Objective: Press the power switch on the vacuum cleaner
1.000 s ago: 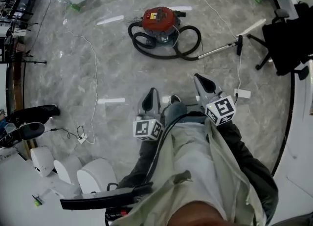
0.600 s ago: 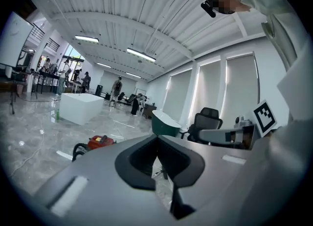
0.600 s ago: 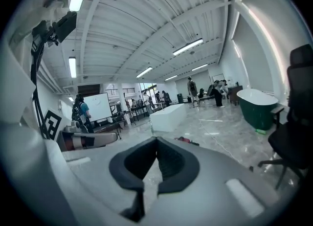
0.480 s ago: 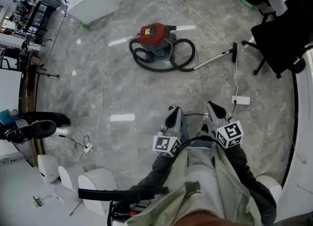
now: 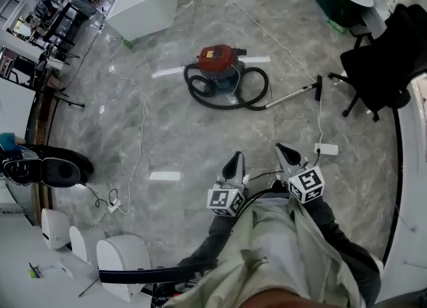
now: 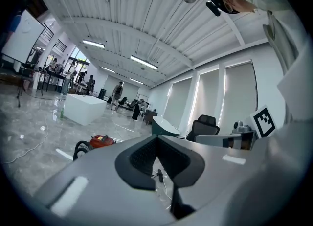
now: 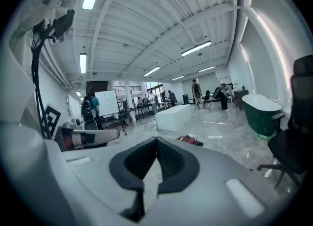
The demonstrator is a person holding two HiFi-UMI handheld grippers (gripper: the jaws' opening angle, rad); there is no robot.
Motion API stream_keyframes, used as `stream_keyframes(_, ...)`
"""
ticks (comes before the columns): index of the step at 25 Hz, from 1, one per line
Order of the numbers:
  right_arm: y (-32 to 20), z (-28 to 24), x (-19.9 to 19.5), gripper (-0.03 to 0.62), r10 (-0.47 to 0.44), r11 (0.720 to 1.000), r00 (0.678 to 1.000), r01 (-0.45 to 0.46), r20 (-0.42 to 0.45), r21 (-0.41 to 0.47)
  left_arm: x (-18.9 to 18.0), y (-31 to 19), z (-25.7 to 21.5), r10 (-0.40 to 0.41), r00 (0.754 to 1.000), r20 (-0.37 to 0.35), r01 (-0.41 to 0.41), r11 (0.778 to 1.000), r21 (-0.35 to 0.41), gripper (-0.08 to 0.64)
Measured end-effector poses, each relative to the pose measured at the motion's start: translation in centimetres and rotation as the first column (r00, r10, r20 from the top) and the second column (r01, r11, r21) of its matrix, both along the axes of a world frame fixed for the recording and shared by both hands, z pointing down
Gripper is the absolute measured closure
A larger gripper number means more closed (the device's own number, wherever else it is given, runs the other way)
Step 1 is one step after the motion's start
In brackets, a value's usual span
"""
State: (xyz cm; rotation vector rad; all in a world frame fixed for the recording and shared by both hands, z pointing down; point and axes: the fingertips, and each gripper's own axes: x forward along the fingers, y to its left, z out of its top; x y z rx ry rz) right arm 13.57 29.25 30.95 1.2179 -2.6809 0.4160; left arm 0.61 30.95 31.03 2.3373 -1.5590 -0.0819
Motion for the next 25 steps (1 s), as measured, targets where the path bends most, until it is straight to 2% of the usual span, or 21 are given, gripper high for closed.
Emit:
stream_keyframes(3, -0.3, -2.0, -3.9, 0.591, -0.054, 0.998, 0.998, 0.053, 0.021, 0.042, -3.8, 0.6, -0.2, -0.041, 0.999, 0.03, 0.041, 0.999, -0.004, 0.555)
stream_keyframes(5, 0.6, -3.0, -7.1, 0.591, -0.096, 0.993, 0.995, 0.096, 0.004, 0.072, -6.9, 1.7, -0.2, -0.077, 0.997, 0.023, 0.077, 0.997, -0.026, 0.554)
stream_keyframes(7, 1.4, -2.8, -9.6, 0.591, -0.107, 0.992, 0.994, 0.108, -0.01, 0.065, -9.2, 2.4, -0.2, -0.1, 0.995, 0.002, 0.1, 0.994, -0.045, 0.555)
stream_keyframes(11, 2.8, -2.0, -12.9, 0.591, -0.112, 0.993, 0.994, 0.112, 0.002, 0.038, -11.9, 2.7, -0.2, -0.084, 0.996, 0.006, 0.084, 0.996, -0.033, 0.555)
stream_keyframes(15, 3.2, -2.0, -13.8, 0.591, -0.081, 0.995, 0.997, 0.082, -0.011, 0.05, -12.4, 2.2, 1.0, -0.031, 1.0, -0.003, 0.031, 0.998, -0.055, 0.555)
stream_keyframes(20, 3.7, -2.2, -13.1, 0.591, -0.001, 0.999, 1.0, 0.001, -0.01, 0.051, -11.5, 2.1, 0.6, 0.053, 0.999, -0.001, -0.053, 0.998, -0.035, 0.554)
stream_keyframes(25, 4.5, -2.0, -12.5, 0.591, 0.037, 0.998, 0.999, -0.036, -0.014, 0.051, -10.9, 2.5, 1.1, 0.092, 0.996, 0.0, -0.092, 0.995, -0.048, 0.554)
